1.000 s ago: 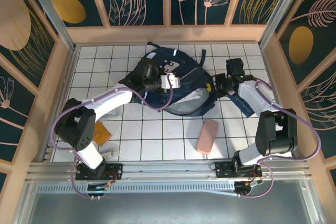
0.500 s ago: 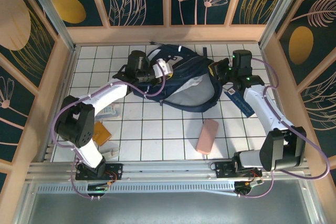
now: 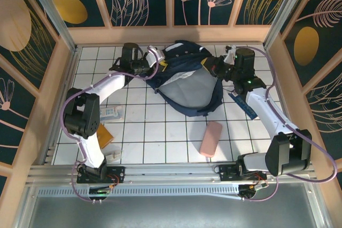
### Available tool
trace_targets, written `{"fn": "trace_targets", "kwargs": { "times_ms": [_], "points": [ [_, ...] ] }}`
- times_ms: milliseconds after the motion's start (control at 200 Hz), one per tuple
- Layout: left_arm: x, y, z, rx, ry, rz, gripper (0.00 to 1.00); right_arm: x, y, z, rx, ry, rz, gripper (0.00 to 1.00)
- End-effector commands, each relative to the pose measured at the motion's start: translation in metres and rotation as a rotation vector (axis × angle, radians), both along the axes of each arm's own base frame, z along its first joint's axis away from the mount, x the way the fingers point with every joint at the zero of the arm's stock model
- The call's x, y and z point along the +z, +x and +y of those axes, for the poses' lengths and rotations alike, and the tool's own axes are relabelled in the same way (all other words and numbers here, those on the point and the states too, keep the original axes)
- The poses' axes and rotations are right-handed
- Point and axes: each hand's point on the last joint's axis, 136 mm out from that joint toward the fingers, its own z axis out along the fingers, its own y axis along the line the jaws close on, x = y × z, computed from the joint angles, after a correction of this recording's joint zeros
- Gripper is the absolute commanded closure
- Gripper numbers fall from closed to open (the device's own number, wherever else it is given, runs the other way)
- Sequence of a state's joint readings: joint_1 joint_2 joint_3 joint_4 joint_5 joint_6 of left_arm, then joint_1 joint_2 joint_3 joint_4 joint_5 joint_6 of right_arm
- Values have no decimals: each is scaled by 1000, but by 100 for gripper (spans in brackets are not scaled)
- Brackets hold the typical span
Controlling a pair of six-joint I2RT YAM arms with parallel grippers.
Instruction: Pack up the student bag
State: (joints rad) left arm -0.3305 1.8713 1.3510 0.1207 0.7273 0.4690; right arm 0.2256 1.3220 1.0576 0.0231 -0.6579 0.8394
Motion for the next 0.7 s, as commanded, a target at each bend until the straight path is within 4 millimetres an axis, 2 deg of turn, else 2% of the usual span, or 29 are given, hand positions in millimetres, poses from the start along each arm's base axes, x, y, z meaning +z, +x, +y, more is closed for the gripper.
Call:
{"fn": "trace_targets", "kwargs": {
  "times_ms": [0, 70, 130, 230, 320, 425, 500, 576, 661, 681, 696],
  "points": [
    [-52, 15, 34, 74, 96, 149, 100, 88, -53, 24, 303, 33, -419, 100],
    [-62, 19, 43, 50, 165, 134, 100, 86, -53, 19, 306, -40, -447, 100],
    [-55, 26, 49, 50, 138, 121, 100, 72, -52, 15, 305, -162, -477, 100],
    [-44, 26, 48, 8, 123, 46, 100, 28, -42, 7, 260, -396, -408, 100],
    [-31, 33, 42, 6, 58, 40, 100, 5, -44, 11, 262, -417, -362, 100],
    [-15, 32, 32, -6, 4, 38, 100, -2, -34, 15, 175, -419, -324, 100],
    [0, 23, 25, -21, -6, 20, 71, 6, -27, 19, 91, -367, -288, 100],
    [14, 2, 20, -65, 7, -26, 55, 23, -24, 28, 57, -262, -281, 100],
    [32, -33, 17, -121, 29, -109, 35, 38, -17, 28, -3, -168, -252, 100],
    [32, -42, 15, -133, 37, -118, 32, 40, -14, 27, -20, -157, -245, 100],
    [42, -51, 16, -139, 40, -149, 30, 40, -13, 26, -33, -151, -237, 100]
  ]
}}
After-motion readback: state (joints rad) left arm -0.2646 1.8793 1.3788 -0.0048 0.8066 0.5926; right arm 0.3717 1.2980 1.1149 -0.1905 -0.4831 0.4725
